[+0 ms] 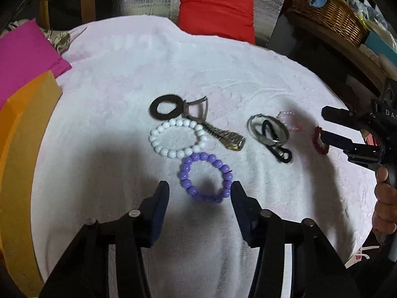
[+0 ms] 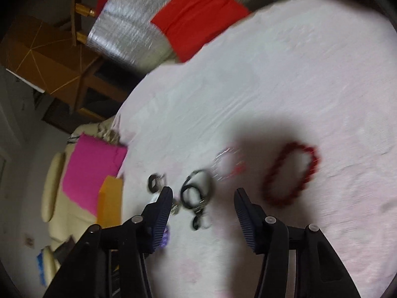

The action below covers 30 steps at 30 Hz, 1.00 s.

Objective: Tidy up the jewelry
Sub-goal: 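Close the left tool on the purple bead bracelet while the right tool moves toward the red bead bracelet, then grasp the red bead bracelet with the right tool and lift it while the left tool lifts the purple bracelet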

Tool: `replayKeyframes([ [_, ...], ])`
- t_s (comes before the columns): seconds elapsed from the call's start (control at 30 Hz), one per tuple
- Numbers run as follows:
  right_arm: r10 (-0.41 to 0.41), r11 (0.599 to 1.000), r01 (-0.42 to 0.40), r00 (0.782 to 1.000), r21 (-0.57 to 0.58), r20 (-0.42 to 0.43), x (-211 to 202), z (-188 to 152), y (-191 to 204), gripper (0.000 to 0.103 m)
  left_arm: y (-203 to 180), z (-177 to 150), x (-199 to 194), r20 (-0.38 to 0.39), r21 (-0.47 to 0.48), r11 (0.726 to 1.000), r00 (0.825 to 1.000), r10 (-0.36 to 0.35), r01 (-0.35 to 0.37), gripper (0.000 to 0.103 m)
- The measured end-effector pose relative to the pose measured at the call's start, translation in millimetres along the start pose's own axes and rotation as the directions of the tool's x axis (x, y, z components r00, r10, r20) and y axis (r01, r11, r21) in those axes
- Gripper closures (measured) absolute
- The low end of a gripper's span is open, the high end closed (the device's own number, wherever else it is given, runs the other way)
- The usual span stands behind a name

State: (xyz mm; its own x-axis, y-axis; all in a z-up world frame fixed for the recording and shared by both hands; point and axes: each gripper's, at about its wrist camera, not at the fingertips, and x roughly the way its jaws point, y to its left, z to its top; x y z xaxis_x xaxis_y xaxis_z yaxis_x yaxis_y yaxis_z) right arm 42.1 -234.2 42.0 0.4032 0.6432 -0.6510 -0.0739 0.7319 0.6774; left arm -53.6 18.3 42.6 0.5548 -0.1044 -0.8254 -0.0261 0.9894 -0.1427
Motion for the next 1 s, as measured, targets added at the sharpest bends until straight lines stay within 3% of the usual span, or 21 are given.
replayKeyframes([
  [0.07, -0.006, 1.0, 0.006, 0.999, 0.0, -0.04, 12.6, -2.6, 3.1, 0.047, 1.1, -0.4, 4.8, -0.008, -0.001, 1.0, 1.0, -0.012, 0.012, 0.061],
  [0.17, 0.021, 0.999, -0.016, 0.996, 0.052, -0.089, 29.7, -4.5, 0.3, 0.047, 1.4, -0.2, 10.5, -0.015, -0.008, 0.999, 0.999, -0.042, 0.042, 0.061],
  [0.4, 0.033, 0.989, -0.022, 0.997, 0.144, -0.076, 36.5, 0.6, -12.8, 0.047, 7.1, -0.6, 18.0, -0.013, -0.015, 0.996, 0.996, -0.091, 0.09, 0.063],
  [0.53, 0.04, 0.984, -0.026, 0.996, 0.176, -0.079, 38.8, 3.1, -16.7, 0.047, 10.6, -1.6, 19.1, -0.006, -0.016, 0.993, 0.993, -0.115, 0.115, 0.093],
  [0.7, 0.039, 0.984, -0.03, 0.998, 0.178, -0.046, 29.9, 6.2, -19.1, 0.047, 10.9, -2.1, 16.2, 0.007, -0.013, 0.99, 0.99, -0.139, 0.14, 0.094],
  [1.0, 0.017, 0.983, -0.013, 1.0, 0.184, -0.021, 23.1, 7.3, -25.2, 0.047, 13.2, -1.3, -11.3, 0.067, -0.03, 0.993, 0.992, -0.11, 0.113, 0.094],
])
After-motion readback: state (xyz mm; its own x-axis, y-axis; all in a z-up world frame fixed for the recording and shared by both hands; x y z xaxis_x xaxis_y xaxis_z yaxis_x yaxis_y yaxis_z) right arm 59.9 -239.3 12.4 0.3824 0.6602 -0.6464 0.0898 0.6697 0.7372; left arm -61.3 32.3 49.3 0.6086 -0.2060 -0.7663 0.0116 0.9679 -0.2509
